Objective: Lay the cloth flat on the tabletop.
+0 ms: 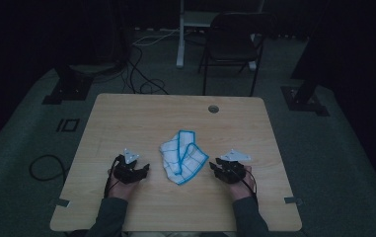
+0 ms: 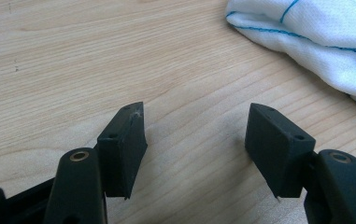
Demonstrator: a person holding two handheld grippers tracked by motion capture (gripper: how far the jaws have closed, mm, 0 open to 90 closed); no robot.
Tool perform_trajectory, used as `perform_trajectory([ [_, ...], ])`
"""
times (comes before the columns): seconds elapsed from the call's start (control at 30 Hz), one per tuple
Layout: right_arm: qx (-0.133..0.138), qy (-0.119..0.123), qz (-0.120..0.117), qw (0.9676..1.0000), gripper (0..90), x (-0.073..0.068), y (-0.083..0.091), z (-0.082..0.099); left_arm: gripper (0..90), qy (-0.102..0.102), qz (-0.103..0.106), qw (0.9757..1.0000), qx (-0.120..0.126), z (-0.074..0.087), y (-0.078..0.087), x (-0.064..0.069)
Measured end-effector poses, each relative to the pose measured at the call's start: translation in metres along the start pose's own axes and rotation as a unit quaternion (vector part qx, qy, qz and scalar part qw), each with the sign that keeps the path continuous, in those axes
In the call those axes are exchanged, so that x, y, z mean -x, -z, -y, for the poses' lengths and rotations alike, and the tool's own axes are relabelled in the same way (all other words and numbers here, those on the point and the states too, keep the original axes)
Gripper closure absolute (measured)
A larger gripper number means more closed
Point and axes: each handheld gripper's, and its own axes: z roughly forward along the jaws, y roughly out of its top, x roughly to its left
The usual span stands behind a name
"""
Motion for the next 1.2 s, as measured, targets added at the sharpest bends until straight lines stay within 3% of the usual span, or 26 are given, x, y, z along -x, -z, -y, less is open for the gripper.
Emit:
perform_trajectory([
  [0.3,-0.008,0.007,0.000,0.9999,66.2,-0.005,-0.012,-0.009,43.9,-0.003,0.004,1.0000,0.002,0.000,0.000,0.001],
  [0.5,-0.009,-0.004,0.001,0.9999,67.0,-0.003,-0.023,-0.011,49.2,-0.004,0.007,1.0000,0.004,0.001,0.001,0.001],
  [0.77,-0.009,-0.001,-0.002,1.0000,65.4,-0.004,-0.030,-0.020,52.5,-0.004,0.018,0.9998,-0.003,-0.002,0.002,0.001],
  [1.03,-0.008,0.011,-0.005,0.9999,64.6,-0.008,-0.039,-0.030,52.3,-0.028,0.030,0.9991,0.008,-0.017,0.004,0.011],
  [1.2,-0.008,0.015,-0.008,0.9998,62.8,-0.009,-0.047,-0.034,52.0,-0.027,0.038,0.9988,0.017,-0.022,0.004,0.017],
])
